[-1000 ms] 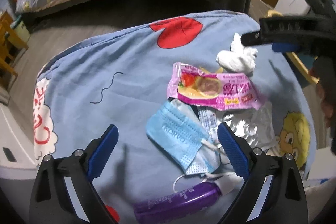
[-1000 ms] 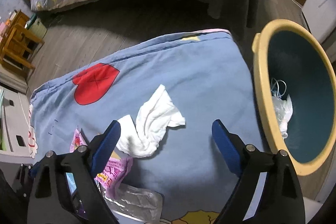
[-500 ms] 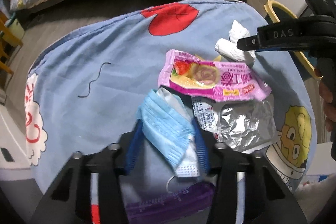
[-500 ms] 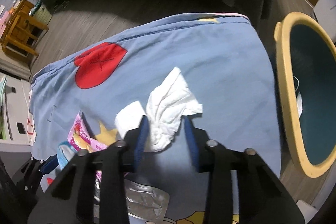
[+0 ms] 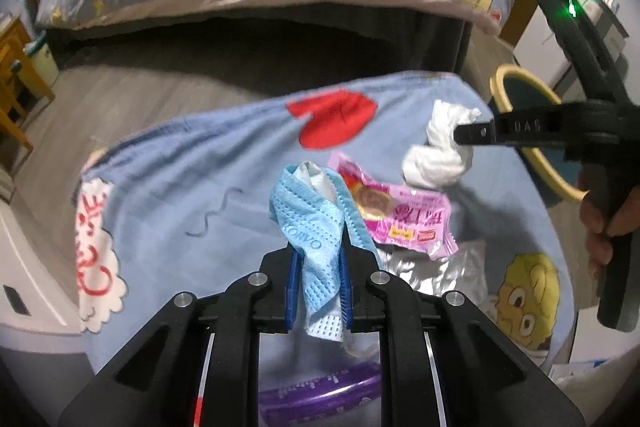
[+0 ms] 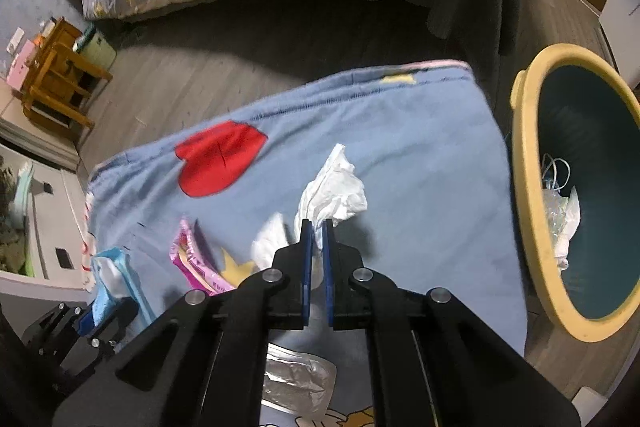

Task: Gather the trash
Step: 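Carry the mask and white tissue over the bin with both grippers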

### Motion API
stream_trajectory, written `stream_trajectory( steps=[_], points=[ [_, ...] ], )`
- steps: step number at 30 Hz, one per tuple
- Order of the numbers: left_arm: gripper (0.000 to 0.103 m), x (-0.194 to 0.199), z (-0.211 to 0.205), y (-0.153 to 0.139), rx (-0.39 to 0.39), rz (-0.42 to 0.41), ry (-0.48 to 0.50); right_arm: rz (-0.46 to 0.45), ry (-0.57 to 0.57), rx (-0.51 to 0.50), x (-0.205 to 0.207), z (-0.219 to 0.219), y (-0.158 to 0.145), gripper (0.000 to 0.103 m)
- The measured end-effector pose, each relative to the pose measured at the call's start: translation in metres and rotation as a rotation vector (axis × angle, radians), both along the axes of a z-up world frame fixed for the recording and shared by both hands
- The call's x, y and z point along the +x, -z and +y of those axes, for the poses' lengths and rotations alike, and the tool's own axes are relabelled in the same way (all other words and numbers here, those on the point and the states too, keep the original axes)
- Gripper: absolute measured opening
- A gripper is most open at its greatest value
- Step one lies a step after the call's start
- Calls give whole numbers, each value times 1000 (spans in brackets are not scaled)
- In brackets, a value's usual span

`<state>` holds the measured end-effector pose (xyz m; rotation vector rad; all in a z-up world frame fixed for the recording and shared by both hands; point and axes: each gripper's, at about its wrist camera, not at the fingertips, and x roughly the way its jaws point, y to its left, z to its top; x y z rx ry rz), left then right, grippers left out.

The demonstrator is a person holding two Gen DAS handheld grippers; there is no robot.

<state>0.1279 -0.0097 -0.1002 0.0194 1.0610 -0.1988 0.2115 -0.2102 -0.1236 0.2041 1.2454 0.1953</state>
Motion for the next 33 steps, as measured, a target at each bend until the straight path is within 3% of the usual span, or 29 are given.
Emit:
stream_trajectory(
  steps=[9,12,14,16,23,29,31,33],
  points=[
    [17,-8,1,-40,-27,-117,5,-96,10,48,-5,1,-40,5],
    [17,-11,-2,-47,-47,-128,7,-96,-14,-2,-6,6,-36,5],
    [17,-12,-3,-49,-54,-128,9,-60,-32,-39,-6,12,-23,13],
    [17,-12,-3,-48,-56,-125,14,-41,-32,-76,-5,13,-12,39],
    [17,-8,-1,-41,-57,-101,19,30,16,-77,3,9,25,61],
    [17,-7,-3,-41,-58,-99,32,56,-7,-78,6,14,41,60],
    [17,-7,-4,-41,-57,-100,36,46,-28,-95,6,16,39,31],
    [17,-7,-6,-42,-54,-102,39,59,-38,-79,5,14,39,22]
  ],
)
